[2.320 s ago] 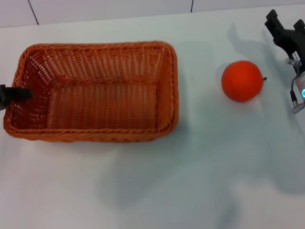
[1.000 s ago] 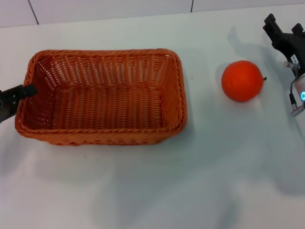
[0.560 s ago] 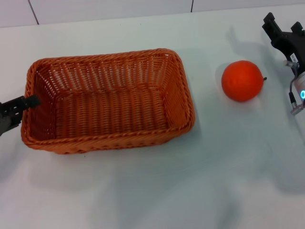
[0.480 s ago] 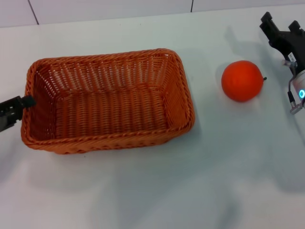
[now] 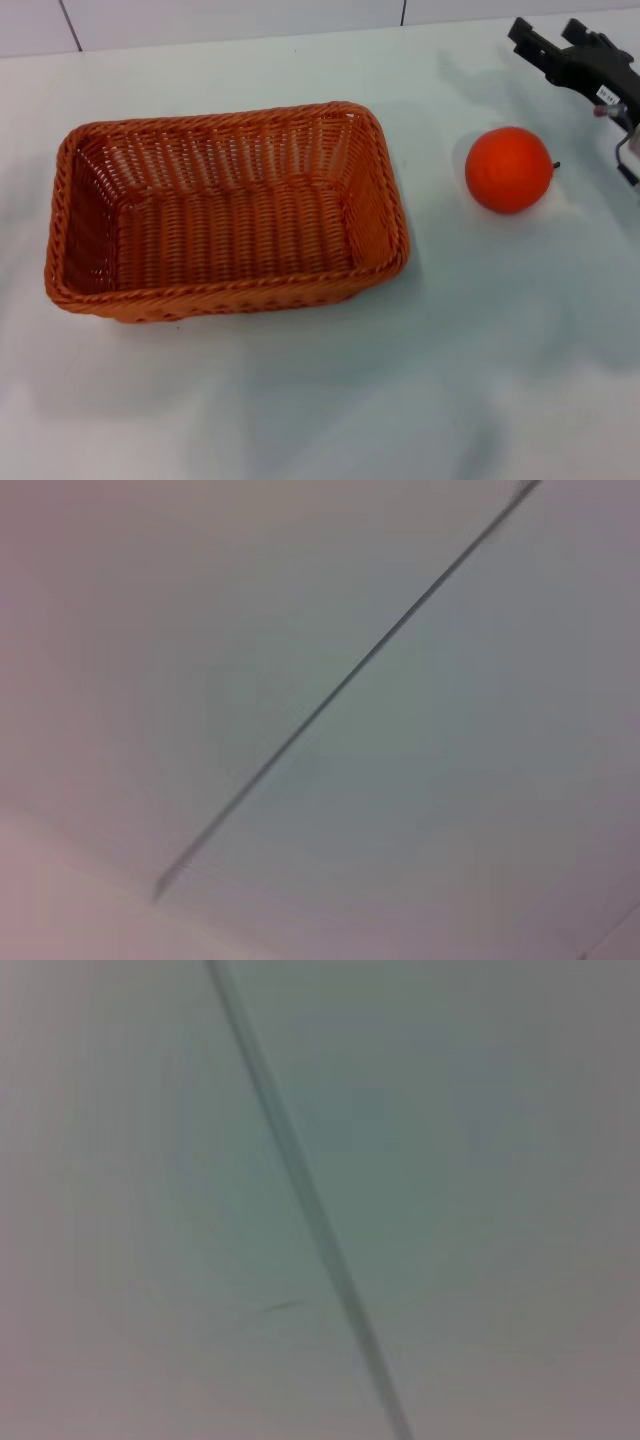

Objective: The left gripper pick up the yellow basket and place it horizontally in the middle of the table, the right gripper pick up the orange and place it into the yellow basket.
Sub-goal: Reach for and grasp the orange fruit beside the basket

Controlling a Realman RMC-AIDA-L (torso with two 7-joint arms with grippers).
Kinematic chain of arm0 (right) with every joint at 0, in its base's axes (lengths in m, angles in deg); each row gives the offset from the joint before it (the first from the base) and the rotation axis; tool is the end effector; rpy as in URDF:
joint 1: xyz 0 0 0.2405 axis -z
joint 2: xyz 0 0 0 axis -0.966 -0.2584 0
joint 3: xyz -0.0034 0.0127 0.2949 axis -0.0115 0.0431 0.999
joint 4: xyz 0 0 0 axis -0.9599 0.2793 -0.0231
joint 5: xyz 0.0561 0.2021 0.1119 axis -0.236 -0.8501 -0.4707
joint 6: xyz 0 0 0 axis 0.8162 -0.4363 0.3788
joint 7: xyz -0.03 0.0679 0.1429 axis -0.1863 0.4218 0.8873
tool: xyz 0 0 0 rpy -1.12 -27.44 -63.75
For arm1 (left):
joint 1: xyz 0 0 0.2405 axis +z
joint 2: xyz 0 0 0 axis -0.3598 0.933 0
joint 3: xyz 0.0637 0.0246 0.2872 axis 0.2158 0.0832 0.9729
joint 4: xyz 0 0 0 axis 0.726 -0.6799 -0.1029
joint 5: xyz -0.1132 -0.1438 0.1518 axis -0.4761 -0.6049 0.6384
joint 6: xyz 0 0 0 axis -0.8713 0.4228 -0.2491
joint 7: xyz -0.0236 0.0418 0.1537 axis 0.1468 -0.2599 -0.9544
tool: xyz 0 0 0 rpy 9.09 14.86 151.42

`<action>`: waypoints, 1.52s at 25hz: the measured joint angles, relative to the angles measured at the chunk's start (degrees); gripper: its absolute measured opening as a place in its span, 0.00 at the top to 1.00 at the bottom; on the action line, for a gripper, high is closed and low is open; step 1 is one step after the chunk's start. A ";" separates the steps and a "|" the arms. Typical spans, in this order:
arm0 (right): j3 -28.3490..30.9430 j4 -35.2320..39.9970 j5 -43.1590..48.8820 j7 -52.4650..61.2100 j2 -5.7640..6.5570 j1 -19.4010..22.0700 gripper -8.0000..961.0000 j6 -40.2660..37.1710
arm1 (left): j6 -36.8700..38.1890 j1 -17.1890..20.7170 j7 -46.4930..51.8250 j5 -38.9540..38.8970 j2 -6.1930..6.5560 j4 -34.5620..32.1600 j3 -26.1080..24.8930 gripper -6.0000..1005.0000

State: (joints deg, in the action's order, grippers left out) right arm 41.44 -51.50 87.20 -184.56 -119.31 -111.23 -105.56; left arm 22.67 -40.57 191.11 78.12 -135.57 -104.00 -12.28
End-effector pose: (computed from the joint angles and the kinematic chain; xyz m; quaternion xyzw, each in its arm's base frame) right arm 0.3684 0.4338 -0.0191 -0.3659 -0.7235 -0.4614 0.3602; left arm -0.4030 0.3386 0.0522 -0.6685 -0.5113 -0.4284 0.3289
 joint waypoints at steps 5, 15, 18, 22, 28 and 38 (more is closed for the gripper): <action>-18.69 15.56 3.24 23.02 1.48 -0.94 0.14 -5.09 | 0.57 -0.11 -22.73 -10.75 -1.63 6.08 -0.16 0.41; -45.07 44.71 21.44 59.30 4.14 -0.24 0.15 -16.16 | 5.87 0.14 -54.57 -26.51 -1.66 24.17 -0.25 0.41; -45.72 47.90 28.96 62.89 4.21 -1.94 0.15 -20.00 | 5.91 0.00 -54.78 -26.83 -1.57 24.58 -0.25 0.41; -47.74 47.94 36.62 64.78 3.71 -3.43 0.15 -21.50 | 5.80 -0.03 -54.76 -26.89 -1.56 24.79 -0.24 0.41; -53.76 43.81 39.83 64.60 1.41 -3.74 0.16 -15.93 | 5.75 -0.08 -54.23 -26.93 -1.59 24.95 -0.24 0.41; -56.01 38.64 38.53 62.68 0.32 -4.48 0.17 -9.93 | 5.57 -0.12 -53.54 -27.00 -1.58 25.06 -0.24 0.41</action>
State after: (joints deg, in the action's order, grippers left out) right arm -14.57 -12.85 125.73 -121.89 -118.99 -115.71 -115.49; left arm 28.24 -40.69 137.57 51.13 -137.15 -78.94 -12.52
